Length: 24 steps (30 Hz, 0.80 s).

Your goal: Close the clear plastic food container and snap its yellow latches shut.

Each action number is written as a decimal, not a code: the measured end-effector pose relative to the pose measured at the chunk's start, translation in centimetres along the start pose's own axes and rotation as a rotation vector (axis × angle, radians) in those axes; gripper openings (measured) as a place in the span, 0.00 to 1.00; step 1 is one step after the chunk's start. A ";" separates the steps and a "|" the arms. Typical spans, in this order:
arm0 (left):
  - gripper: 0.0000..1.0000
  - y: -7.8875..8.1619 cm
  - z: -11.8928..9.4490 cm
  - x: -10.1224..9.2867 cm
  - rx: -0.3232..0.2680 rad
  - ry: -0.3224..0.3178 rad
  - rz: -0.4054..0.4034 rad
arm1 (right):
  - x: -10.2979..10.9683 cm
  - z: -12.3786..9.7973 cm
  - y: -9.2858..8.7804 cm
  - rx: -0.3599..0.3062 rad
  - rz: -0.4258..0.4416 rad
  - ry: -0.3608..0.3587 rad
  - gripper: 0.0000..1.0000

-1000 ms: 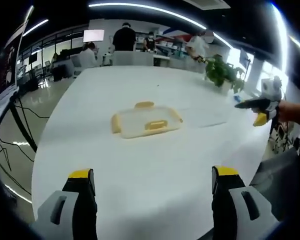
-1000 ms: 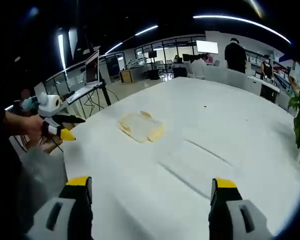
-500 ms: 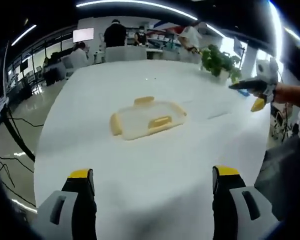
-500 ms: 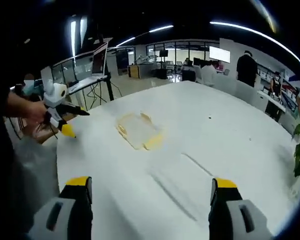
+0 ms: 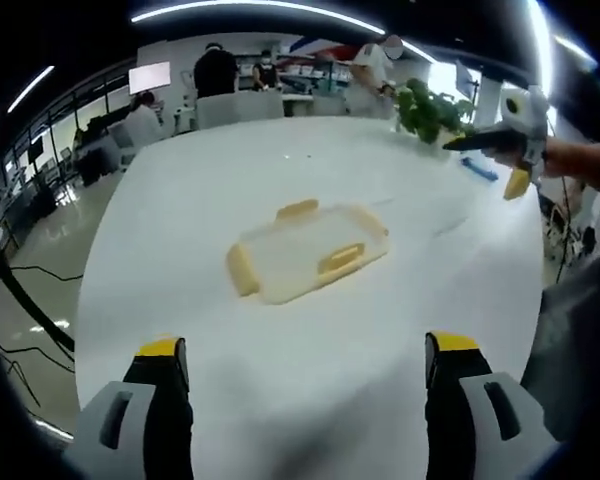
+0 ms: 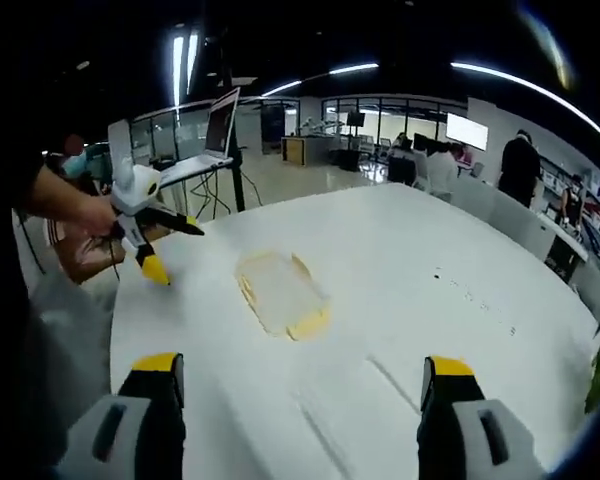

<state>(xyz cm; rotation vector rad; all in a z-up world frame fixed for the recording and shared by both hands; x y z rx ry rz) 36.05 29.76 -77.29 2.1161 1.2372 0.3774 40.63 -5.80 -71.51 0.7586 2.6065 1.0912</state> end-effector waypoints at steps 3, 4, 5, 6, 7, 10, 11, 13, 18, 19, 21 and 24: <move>0.98 0.6 0.5 0.5 -0.004 -0.007 0.016 | -0.5 0.5 0.7 0.001 -0.015 0.010 1.00; 0.98 0.8 0.7 0.6 -0.007 -0.010 0.025 | -0.6 0.7 1.0 0.001 -0.038 0.011 1.00; 0.98 1.0 0.8 0.7 -0.005 -0.011 0.035 | -0.6 0.8 1.2 0.000 -0.047 0.014 1.00; 0.98 1.3 0.9 1.0 -0.002 -0.011 0.059 | -0.7 1.0 1.6 0.000 -0.049 0.023 1.00; 0.97 1.4 1.0 1.1 -0.001 -0.010 0.075 | -0.7 1.2 1.8 -0.001 -0.047 0.034 1.00; 0.99 2.1 1.5 1.6 0.002 -0.018 0.090 | -1.0 2.0 2.5 0.010 -0.084 0.050 1.00; 0.99 2.3 1.6 1.8 0.001 -0.015 0.098 | -1.1 2.1 2.6 0.006 -0.088 0.053 1.00; 0.99 2.8 2.0 2.2 0.008 -0.027 0.118 | -1.3 2.6 2.9 0.012 -0.104 0.066 1.00; 0.99 3.6 3.4 3.0 0.019 -0.048 0.195 | -1.9 3.9 3.3 0.045 -0.166 0.071 1.00; 0.99 3.7 3.7 3.2 0.022 -0.053 0.204 | -1.9 4.3 3.4 0.046 -0.182 0.075 1.00; 0.99 4.1 3.9 3.5 0.024 -0.058 0.223 | -2.0 4.7 3.6 0.059 -0.197 0.080 1.00; 0.99 4.6 4.0 3.8 0.028 -0.078 0.245 | -2.4 5.2 4.0 0.055 -0.208 0.091 1.00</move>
Point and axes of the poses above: the point that each gripper's makers call its tool centre point, and the gripper's own axes: z roughly forward along the fingers, x roughly to its left, y roughly out of its top, the point moved 9 cm from there along -z, roughly backward along the fingers, and after that the axes turned 8 degrees about x, right-handed, at the moved point
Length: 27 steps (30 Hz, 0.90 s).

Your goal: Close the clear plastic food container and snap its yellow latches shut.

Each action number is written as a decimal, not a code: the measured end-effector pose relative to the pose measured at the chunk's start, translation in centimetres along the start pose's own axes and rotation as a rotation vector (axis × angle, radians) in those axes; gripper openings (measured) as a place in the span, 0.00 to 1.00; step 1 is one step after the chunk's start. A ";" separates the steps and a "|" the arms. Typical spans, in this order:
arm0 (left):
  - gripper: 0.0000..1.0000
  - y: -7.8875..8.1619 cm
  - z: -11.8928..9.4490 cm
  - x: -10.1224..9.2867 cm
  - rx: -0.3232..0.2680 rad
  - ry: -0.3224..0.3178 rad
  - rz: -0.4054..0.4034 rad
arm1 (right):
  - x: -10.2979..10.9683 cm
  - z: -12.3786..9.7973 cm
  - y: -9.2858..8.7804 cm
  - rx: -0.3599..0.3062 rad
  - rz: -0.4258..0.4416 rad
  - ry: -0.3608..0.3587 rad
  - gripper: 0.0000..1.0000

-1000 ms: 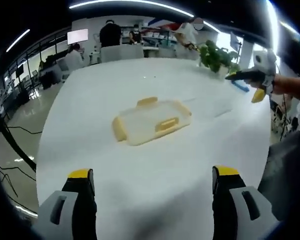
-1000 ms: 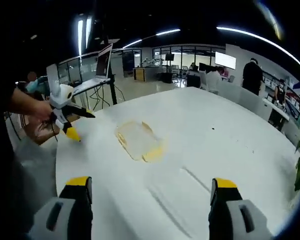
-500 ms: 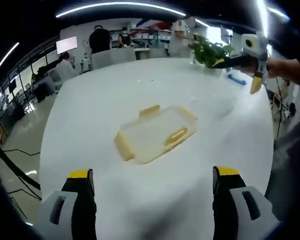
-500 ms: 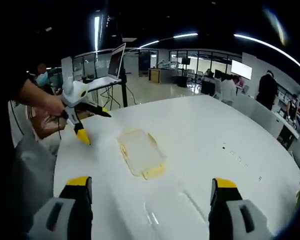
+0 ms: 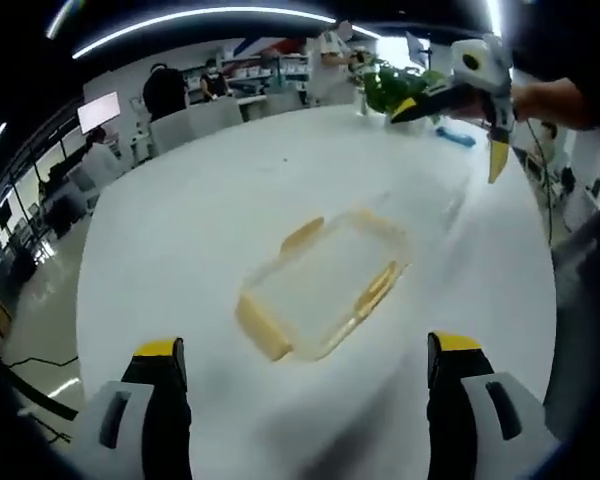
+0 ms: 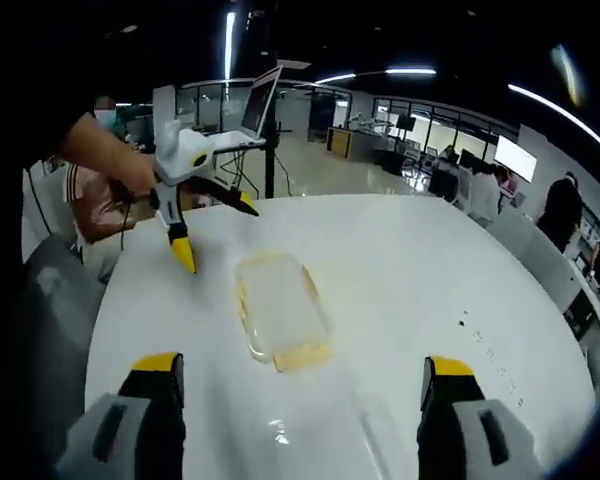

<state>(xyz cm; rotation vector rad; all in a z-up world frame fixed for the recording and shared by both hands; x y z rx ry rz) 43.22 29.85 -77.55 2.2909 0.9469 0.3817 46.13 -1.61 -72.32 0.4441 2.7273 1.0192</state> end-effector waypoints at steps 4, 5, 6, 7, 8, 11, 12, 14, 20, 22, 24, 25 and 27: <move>0.99 -0.1 0.4 0.5 0.062 -0.064 0.107 | -0.5 0.9 -0.1 0.015 -0.031 0.020 0.97; 0.99 -0.2 0.5 0.5 0.065 -0.082 0.127 | -0.6 1.1 -0.2 0.015 -0.034 0.025 0.95; 0.98 -0.4 0.8 0.6 0.078 -0.105 0.169 | -0.8 1.4 -0.4 0.016 -0.035 0.035 0.93; 0.97 -0.7 1.0 0.8 0.102 -0.098 0.164 | -0.8 1.6 -0.6 0.032 -0.035 0.041 0.92; 0.98 -0.8 1.2 0.8 0.110 -0.114 0.163 | -0.9 1.8 -0.7 0.041 -0.041 0.044 0.92; 0.98 -0.8 1.5 1.0 0.115 -0.137 0.205 | -0.8 2.2 -0.5 0.057 -0.097 0.059 0.91; 0.97 -0.7 1.5 1.1 0.120 -0.142 0.212 | -0.8 2.4 -0.4 0.069 -0.115 0.067 0.91; 0.98 -0.3 1.7 1.5 0.118 -0.153 0.224 | -0.7 2.8 -0.3 0.085 -0.153 0.079 0.90; 0.93 1.2 2.0 2.0 0.131 -0.199 0.407 | -1.0 3.9 -0.1 0.106 -0.179 0.103 0.86; 0.94 1.4 2.0 2.1 0.153 -0.237 0.453 | -1.0 4.1 0.0 0.108 -0.203 0.112 0.85; 0.94 1.7 2.2 2.4 0.159 -0.267 0.482 | -1.0 4.4 0.0 0.114 -0.222 0.126 0.85; 0.95 1.8 2.3 2.4 0.148 -0.290 0.493 | -1.0 4.5 0.0 0.115 -0.229 0.131 0.85; 0.97 1.7 2.6 3.1 0.184 -0.288 0.514 | -1.0 4.7 0.1 0.127 -0.240 0.140 0.84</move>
Point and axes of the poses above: the point that each gripper's makers call its tool centre point, and the gripper's own axes: z roughly forward along the fingers, x roughly to its left, y roughly out of its top, the point moved 9 cm from there along -z, roughly backward along the fingers, and after that the axes turned 8 degrees about x, right-handed, at the moved point
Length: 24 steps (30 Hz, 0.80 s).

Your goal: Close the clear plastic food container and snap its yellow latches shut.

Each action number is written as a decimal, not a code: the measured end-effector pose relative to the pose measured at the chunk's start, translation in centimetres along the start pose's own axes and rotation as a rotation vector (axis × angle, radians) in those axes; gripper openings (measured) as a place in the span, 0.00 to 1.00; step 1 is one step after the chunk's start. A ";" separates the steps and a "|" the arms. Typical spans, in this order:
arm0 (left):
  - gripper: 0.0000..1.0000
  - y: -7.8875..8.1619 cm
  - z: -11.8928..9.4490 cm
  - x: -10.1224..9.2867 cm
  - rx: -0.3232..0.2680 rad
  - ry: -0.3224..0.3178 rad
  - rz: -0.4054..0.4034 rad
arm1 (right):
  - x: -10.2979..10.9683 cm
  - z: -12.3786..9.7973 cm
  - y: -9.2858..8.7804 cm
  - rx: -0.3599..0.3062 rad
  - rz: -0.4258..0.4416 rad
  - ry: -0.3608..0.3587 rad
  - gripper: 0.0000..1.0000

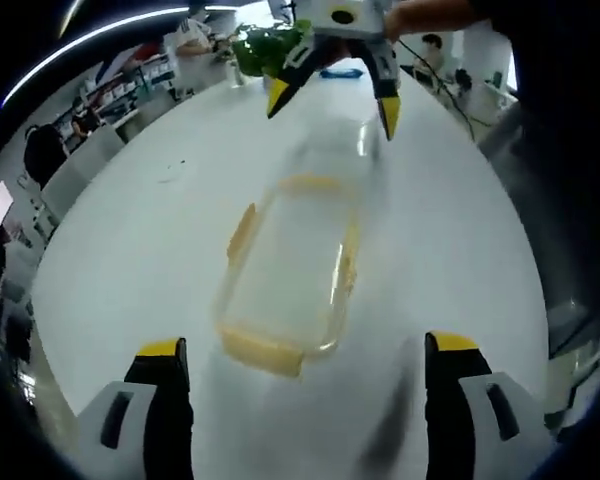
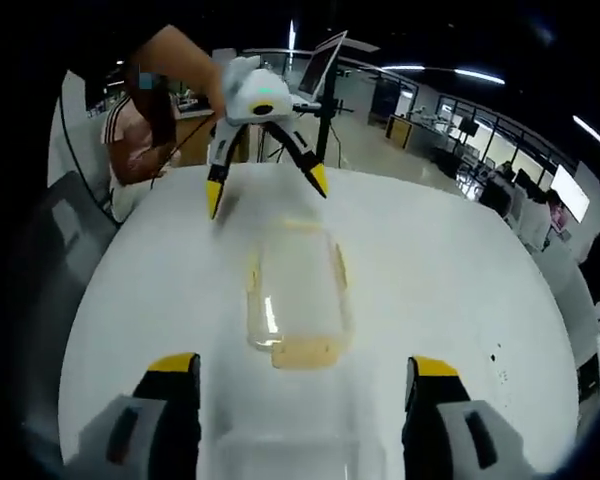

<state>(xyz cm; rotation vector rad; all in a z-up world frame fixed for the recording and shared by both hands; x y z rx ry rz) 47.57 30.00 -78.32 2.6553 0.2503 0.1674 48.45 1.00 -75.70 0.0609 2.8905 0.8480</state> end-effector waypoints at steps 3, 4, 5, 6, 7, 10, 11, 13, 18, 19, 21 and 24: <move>0.93 0.4 -0.1 0.3 0.009 -0.037 0.037 | -0.2 0.0 0.0 0.001 -0.045 -0.011 0.76; 0.91 0.4 -0.1 0.5 0.016 -0.045 0.040 | -0.2 0.0 0.0 0.002 -0.038 -0.007 0.75; 0.89 0.5 -0.1 0.7 0.030 -0.050 0.061 | -0.4 0.3 -0.2 0.011 -0.016 0.000 0.76; 0.88 0.5 -0.1 1.0 0.044 -0.056 0.083 | -0.5 0.6 -0.3 0.027 0.009 0.000 0.76; 0.86 0.5 -0.1 1.0 0.046 -0.056 0.084 | -0.6 0.8 -0.3 0.026 0.006 -0.001 0.76; 0.79 0.5 -0.1 1.4 0.045 -0.091 0.071 | -0.5 1.5 -0.2 0.038 0.012 0.003 0.74; 0.77 0.5 0.0 1.3 0.049 -0.104 0.076 | -0.5 1.7 -0.1 0.038 0.009 0.006 0.72; 0.69 0.2 0.4 1.3 0.071 -0.126 0.092 | -0.5 2.1 0.2 0.045 -0.009 0.005 0.68; 0.60 -0.3 1.4 1.6 0.087 -0.115 0.100 | -0.9 3.4 0.4 0.078 -0.015 0.031 0.58; 0.61 -0.4 1.6 1.7 0.097 -0.122 0.099 | -0.8 3.8 0.2 0.117 0.013 0.069 0.52; 0.63 -0.5 1.9 1.9 0.097 -0.126 0.093 | -1.0 4.5 0.4 0.110 0.013 0.078 0.50; 0.58 -1.0 2.2 2.3 0.140 -0.114 0.137 | -0.7 5.5 0.6 0.132 -0.023 0.113 0.50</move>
Point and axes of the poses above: the point that each gripper's makers call its tool centre point, and the gripper's own axes: z roughly forward along the fingers, x roughly to its left, y roughly out of its top, the point moved 9 cm from there along -z, roughly backward along the fingers, and after that the axes turned 8 degrees about x, right-handed, at the moved point
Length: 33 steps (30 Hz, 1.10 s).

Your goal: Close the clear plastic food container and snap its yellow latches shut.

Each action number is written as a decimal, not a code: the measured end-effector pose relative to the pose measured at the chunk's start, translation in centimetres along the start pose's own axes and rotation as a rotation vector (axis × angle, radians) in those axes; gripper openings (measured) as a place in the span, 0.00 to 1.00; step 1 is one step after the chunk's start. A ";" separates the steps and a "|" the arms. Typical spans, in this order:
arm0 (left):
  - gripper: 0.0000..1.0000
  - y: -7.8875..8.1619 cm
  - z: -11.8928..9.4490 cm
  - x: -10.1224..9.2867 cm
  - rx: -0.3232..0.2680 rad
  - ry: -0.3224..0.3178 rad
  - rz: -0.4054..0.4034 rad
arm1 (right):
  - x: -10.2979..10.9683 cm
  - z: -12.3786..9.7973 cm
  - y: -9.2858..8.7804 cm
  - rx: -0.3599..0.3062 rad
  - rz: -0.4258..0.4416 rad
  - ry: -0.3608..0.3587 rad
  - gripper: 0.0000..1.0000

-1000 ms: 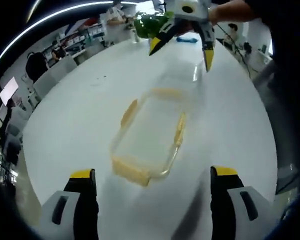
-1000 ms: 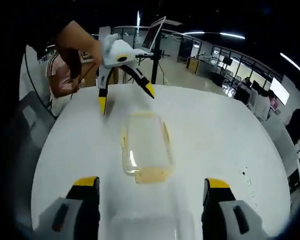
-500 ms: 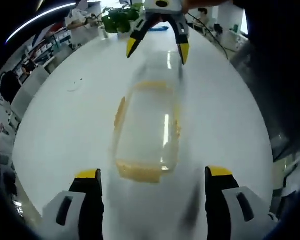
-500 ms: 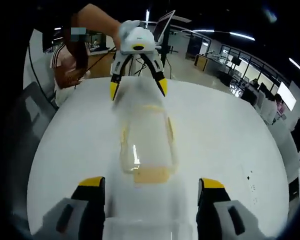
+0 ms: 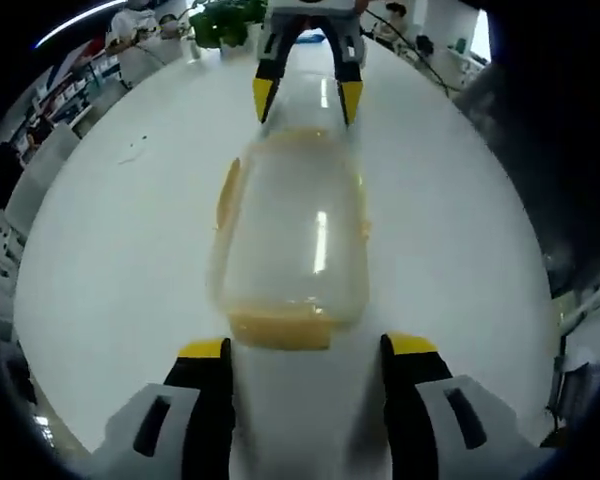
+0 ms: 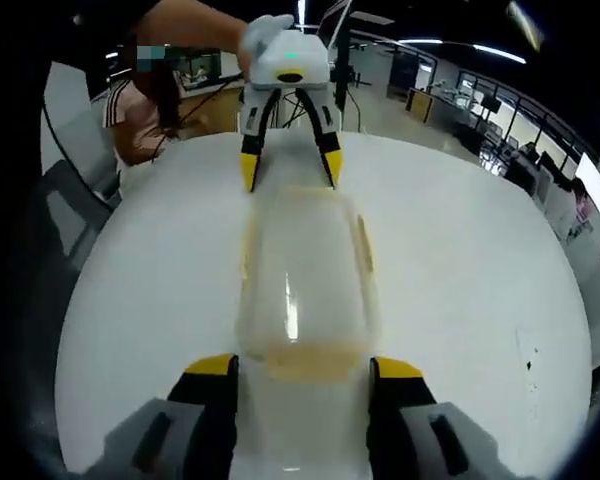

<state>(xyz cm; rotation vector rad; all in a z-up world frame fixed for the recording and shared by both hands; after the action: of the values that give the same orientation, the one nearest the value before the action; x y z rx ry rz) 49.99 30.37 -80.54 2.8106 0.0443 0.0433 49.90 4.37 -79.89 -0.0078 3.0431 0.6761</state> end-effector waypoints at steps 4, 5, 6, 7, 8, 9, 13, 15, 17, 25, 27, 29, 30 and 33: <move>0.59 0.1 -0.2 0.5 -0.019 -0.004 -0.033 | -0.4 0.8 0.0 0.071 -0.010 -0.015 0.48; 0.58 0.1 -0.2 0.5 -0.020 -0.009 -0.025 | -0.4 0.8 0.1 0.069 -0.014 -0.009 0.45; 0.56 0.2 -0.2 0.5 -0.024 -0.013 -0.012 | -0.4 0.8 0.2 0.073 -0.011 0.002 0.42; 0.54 0.3 -0.2 0.5 -0.027 -0.012 -0.012 | -0.4 0.8 0.3 0.075 -0.009 -0.002 0.38; 0.51 0.4 -0.2 0.6 -0.035 -0.013 -0.011 | -0.5 0.9 0.3 0.079 -0.015 0.011 0.38; 0.45 0.5 -0.2 0.8 -0.041 -0.011 -0.015 | -0.5 1.1 0.3 0.074 -0.017 0.019 0.37; 0.36 1.2 -0.4 1.4 -0.006 -0.019 0.016 | -0.6 1.2 0.3 0.068 0.003 0.034 0.37; 0.37 1.4 -0.4 1.2 0.016 -0.018 0.045 | -0.7 1.3 0.4 0.077 0.000 0.030 0.37; 0.37 1.5 -0.4 1.2 0.027 -0.020 0.054 | -0.7 1.3 0.6 0.086 0.005 0.029 0.37; 0.38 1.4 -0.4 1.0 0.031 -0.017 -0.003 | -1.0 1.3 0.3 0.072 0.003 0.031 0.36; 0.37 1.3 -0.4 0.9 0.027 -0.016 -0.015 | -0.9 1.3 0.7 0.109 -0.019 0.028 0.36; 0.37 0.8 -0.5 1.2 0.004 -0.020 -0.030 | -1.1 1.4 0.9 0.114 -0.032 0.031 0.36; 0.36 0.7 -0.5 1.2 0.001 -0.023 -0.025 | -1.3 1.4 0.7 0.103 -0.035 0.035 0.36; 0.36 1.1 -0.4 1.1 0.007 -0.036 -0.056 | -1.5 1.3 0.7 0.111 -0.064 0.015 0.35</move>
<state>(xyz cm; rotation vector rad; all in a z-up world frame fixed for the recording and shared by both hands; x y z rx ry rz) 51.09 29.55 -79.77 2.8142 0.1147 -0.0212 51.42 5.57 -80.68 -0.1072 3.0747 0.5046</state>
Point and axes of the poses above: the point that each gripper's makers call its tool centre point, and the gripper's own axes: z roughly forward along the fingers, x roughly to its left, y roughly out of its top, the point moved 9 cm from there along -z, roughly backward along the fingers, and after that the axes turned 8 degrees about x, right-handed, at the moved point
